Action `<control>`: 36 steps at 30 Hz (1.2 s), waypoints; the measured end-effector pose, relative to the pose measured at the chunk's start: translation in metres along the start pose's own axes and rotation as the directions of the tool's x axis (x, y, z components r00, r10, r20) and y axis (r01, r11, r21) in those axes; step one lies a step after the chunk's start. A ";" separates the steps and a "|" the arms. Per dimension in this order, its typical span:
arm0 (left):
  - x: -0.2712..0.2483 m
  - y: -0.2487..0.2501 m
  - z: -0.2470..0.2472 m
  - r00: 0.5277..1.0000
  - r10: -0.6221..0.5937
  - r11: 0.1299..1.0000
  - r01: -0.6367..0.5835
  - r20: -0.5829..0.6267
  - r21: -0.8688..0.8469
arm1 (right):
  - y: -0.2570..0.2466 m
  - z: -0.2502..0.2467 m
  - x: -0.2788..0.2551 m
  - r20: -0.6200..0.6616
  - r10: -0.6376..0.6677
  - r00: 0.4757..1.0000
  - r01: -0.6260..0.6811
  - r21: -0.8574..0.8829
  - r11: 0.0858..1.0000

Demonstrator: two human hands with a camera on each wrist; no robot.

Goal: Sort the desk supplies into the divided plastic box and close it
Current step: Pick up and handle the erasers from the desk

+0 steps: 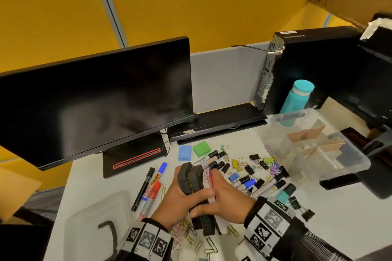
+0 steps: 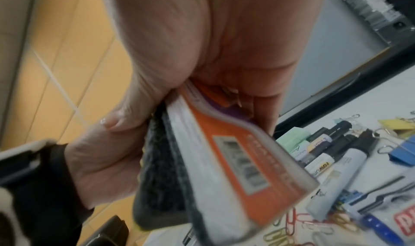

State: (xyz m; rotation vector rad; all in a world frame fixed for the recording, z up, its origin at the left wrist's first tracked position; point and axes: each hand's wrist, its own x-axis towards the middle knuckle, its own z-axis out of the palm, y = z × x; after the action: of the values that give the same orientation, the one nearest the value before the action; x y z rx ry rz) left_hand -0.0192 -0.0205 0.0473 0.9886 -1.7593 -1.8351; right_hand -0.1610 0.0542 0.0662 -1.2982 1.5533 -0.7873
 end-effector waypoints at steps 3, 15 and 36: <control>-0.004 0.004 0.002 0.999 0.010 0.998 -0.007 0.035 -0.067 | -0.001 0.002 0.001 -0.025 0.009 1.000 -0.009 0.014 1.000; 0.005 0.012 0.005 0.998 -0.050 0.871 0.031 -0.027 -0.490 | -0.016 0.006 -0.019 -0.124 0.068 0.990 -0.045 0.178 0.983; 0.070 0.084 0.121 1.000 0.004 0.994 -0.005 -0.013 -0.110 | 0.063 -0.164 -0.068 -0.395 0.198 0.897 0.064 0.560 0.826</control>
State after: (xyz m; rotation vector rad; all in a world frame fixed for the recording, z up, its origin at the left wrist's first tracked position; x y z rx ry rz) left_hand -0.1685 0.0025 0.1091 0.9506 -1.6322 -1.8966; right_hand -0.3361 0.1205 0.0859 -0.6407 1.5210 -1.4410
